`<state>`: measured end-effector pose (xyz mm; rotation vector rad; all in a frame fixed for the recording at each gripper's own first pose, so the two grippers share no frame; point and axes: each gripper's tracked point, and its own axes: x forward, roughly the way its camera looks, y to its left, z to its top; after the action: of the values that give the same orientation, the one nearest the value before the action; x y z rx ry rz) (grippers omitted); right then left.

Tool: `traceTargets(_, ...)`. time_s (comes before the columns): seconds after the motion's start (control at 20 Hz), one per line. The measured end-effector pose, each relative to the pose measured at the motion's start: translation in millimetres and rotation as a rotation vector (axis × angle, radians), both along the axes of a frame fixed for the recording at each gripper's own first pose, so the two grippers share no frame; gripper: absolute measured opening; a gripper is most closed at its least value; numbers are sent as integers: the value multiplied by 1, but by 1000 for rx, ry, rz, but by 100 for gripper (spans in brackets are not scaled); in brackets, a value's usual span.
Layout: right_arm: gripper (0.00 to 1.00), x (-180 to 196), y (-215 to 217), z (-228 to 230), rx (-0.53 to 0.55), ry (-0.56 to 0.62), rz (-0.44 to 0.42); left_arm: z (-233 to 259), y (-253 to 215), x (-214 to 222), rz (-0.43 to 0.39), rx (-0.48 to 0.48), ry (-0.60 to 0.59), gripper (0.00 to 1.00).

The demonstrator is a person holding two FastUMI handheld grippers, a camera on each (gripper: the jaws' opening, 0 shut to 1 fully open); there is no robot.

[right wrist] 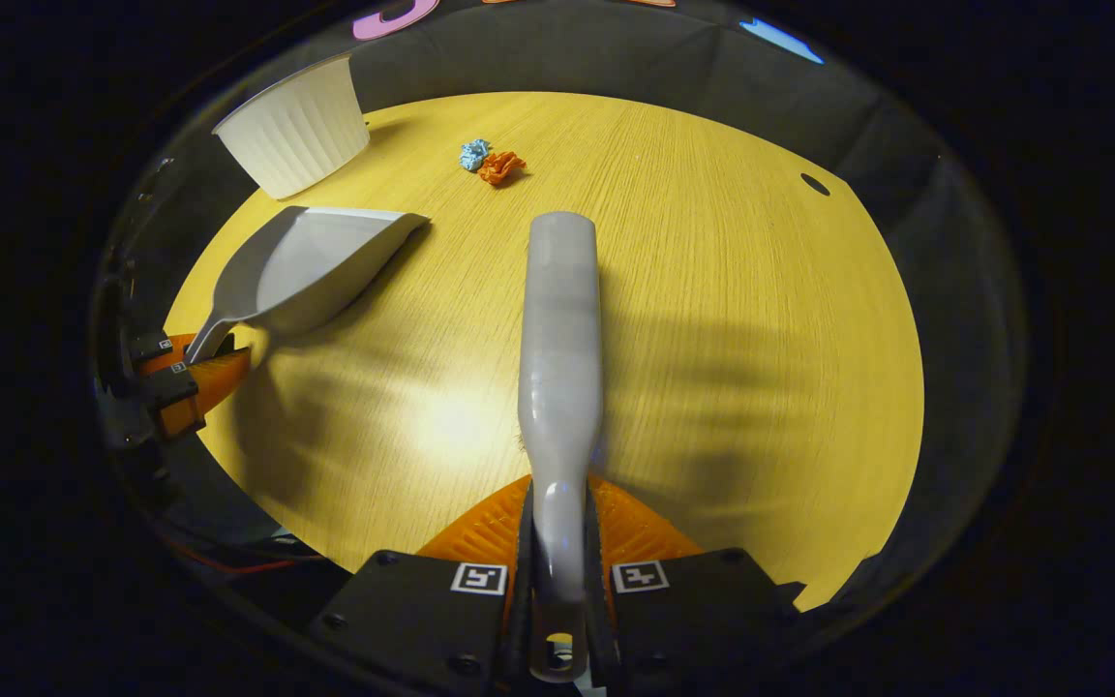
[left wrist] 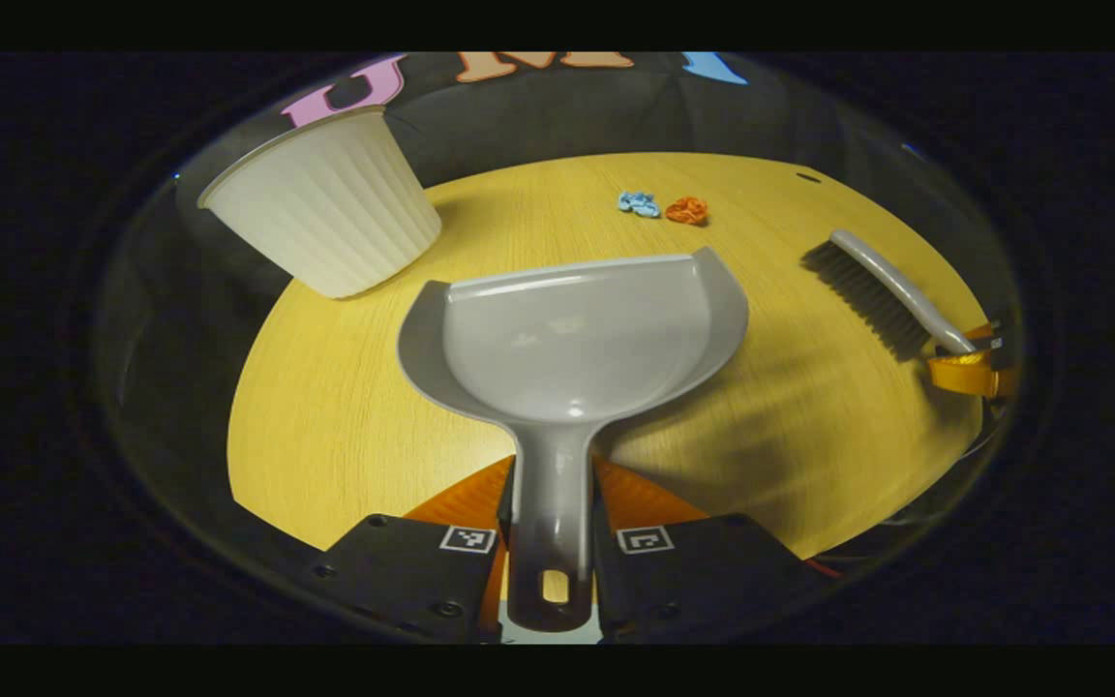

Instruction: Pick up the small broom and dustpan from the desktop, sweep the trash into the dustpan with the broom, and then empty the trash into the garbage bin.

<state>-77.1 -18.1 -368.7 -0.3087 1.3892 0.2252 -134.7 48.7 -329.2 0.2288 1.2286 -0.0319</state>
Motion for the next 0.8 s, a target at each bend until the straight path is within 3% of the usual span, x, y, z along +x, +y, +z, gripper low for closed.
traceTargets(0.15,16,9,0,0,22,-26,2,1,-3,9,-36,-20,-22,24)
traceTargets(0.35,16,40,-2,9,61,-85,-35,7,-12,36,-139,-62,-73,22)
traceTargets(0.55,16,107,-4,17,40,-151,-27,12,-11,49,-236,-74,-71,23)
traceTargets(0.8,15,197,10,24,-31,-197,82,14,-7,48,-309,-81,-13,22)
